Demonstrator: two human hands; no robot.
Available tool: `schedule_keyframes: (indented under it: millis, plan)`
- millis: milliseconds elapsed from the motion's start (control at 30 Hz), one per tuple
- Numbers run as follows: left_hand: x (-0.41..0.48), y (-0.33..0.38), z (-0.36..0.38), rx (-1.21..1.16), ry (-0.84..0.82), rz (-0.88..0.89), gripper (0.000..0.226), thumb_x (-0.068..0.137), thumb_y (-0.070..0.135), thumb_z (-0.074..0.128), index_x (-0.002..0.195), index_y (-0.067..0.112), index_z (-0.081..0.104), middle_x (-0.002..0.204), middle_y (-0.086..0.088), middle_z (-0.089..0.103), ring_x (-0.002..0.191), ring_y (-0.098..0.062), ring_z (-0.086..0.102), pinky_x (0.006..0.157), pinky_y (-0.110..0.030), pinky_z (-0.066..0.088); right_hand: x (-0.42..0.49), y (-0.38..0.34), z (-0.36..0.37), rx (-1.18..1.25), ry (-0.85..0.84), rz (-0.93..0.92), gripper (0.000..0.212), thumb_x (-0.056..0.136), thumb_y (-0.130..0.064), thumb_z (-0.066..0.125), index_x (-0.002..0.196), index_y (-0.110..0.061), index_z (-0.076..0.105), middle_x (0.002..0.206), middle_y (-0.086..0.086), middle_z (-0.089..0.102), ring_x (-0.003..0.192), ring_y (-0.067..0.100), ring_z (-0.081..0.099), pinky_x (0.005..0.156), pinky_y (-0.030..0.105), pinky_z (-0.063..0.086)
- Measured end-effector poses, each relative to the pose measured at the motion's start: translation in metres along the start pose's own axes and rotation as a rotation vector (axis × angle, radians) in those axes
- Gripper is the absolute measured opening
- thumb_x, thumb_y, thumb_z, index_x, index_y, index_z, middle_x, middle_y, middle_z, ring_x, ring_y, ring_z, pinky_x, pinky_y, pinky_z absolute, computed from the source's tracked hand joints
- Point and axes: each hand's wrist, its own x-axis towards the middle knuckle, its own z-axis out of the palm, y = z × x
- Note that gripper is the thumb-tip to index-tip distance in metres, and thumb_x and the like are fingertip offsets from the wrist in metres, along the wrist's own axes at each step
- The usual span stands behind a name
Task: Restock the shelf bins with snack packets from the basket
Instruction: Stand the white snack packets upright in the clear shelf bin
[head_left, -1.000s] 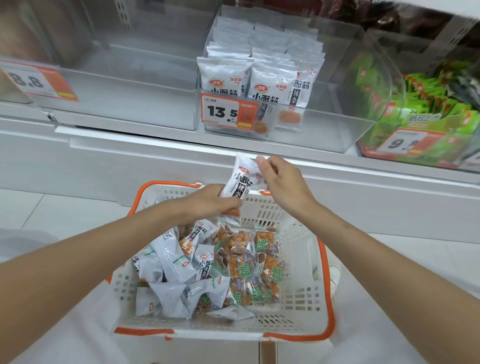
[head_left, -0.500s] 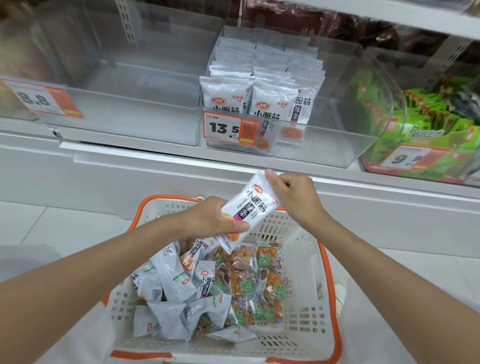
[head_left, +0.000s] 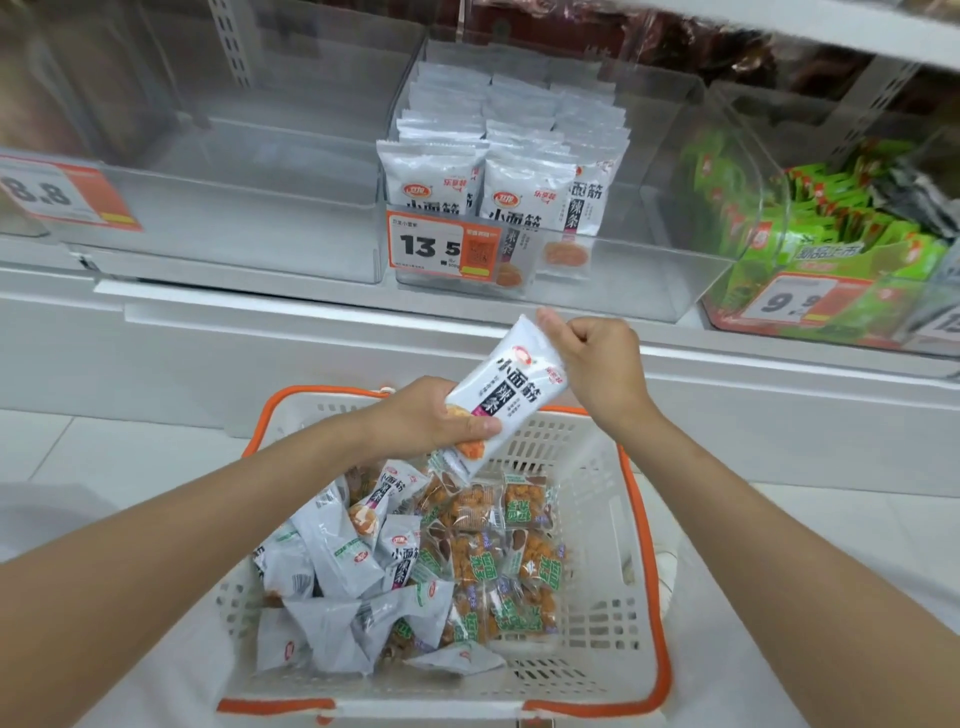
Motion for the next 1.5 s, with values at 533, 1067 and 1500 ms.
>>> schedule_keyframes:
  millis: [533,1067,1500]
  plan:
    - [0.002,0.022,-0.021,0.026,0.152,0.055,0.029,0.095,0.036,0.056,0.117,0.021,0.067,0.108,0.005,0.072,0.092,-0.005,0.068,0.078,-0.020,0.055,-0.019,-0.022,-0.006,0.271,-0.465,0.181,0.021,0.096,-0.017,0.060,0.115,-0.011,0.065,0.104,0.006,0.073,0.086,0.018,0.070,0.085,0.039,0.055]
    - [0.054,0.193,-0.060,0.357,0.397,0.462,0.019,0.095,0.035,0.059,0.098,0.022,0.073,0.092,0.012,0.072,0.079,0.006,0.064,0.074,-0.020,0.054,0.053,-0.058,-0.110,0.164,0.100,-0.183,0.017,0.092,-0.015,0.063,0.108,-0.022,0.063,0.101,-0.004,0.072,0.092,0.015,0.068,0.087,0.045,0.055]
    - [0.141,0.205,-0.103,0.638,0.508,0.301,0.012,0.082,0.018,0.074,0.094,0.014,0.077,0.090,0.004,0.072,0.079,-0.006,0.062,0.079,-0.026,0.052,0.138,-0.023,-0.081,-0.204,-0.244,0.096,0.011,0.089,-0.013,0.066,0.098,-0.010,0.072,0.095,0.008,0.073,0.080,0.021,0.069,0.080,0.038,0.059]
